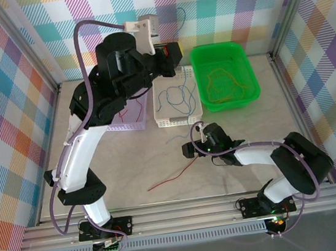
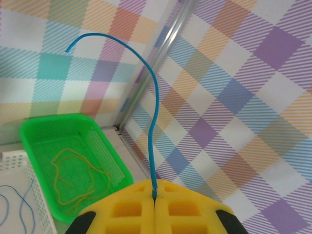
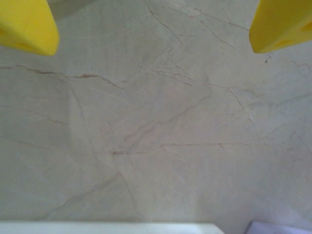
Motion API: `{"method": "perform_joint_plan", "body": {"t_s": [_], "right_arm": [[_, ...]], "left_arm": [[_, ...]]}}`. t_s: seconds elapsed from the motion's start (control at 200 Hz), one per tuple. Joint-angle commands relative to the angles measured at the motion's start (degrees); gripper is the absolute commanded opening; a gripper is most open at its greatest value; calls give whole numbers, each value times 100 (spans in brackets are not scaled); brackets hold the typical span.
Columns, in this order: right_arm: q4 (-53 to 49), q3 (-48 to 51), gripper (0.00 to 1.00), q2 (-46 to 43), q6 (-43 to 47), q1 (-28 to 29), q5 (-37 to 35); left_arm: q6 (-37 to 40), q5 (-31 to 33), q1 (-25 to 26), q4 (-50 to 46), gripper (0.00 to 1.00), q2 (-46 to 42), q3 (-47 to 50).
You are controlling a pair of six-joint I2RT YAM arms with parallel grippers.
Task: Untangle the cables
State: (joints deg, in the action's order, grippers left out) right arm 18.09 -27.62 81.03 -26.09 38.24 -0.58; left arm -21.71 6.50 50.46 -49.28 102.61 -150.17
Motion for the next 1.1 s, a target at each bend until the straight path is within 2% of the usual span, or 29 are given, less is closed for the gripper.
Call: {"method": "perform_joint_plan", "body": {"t_s": [0.0, 0.26, 0.49, 0.73, 1.1], "right_arm": [[-133, 150, 100, -934, 148, 17, -402], [-1316, 239, 100, -2894, 566, 8, -873], [-1306, 801, 100, -3866, 640, 8, -864], [-1056, 1323, 100, -4397, 589, 8, -877], [-946, 1409, 100, -4513, 563, 8, -771]], "left_arm": [[302, 115, -294, 297, 0, 89, -103], [275, -214, -1005, 825, 0, 788, -185], [263, -316, -1332, 1504, 0, 1467, -265], [267, -421, -1494, 1846, 0, 2193, -507], [525, -296, -1563, 1639, 0, 2881, -378]]}}
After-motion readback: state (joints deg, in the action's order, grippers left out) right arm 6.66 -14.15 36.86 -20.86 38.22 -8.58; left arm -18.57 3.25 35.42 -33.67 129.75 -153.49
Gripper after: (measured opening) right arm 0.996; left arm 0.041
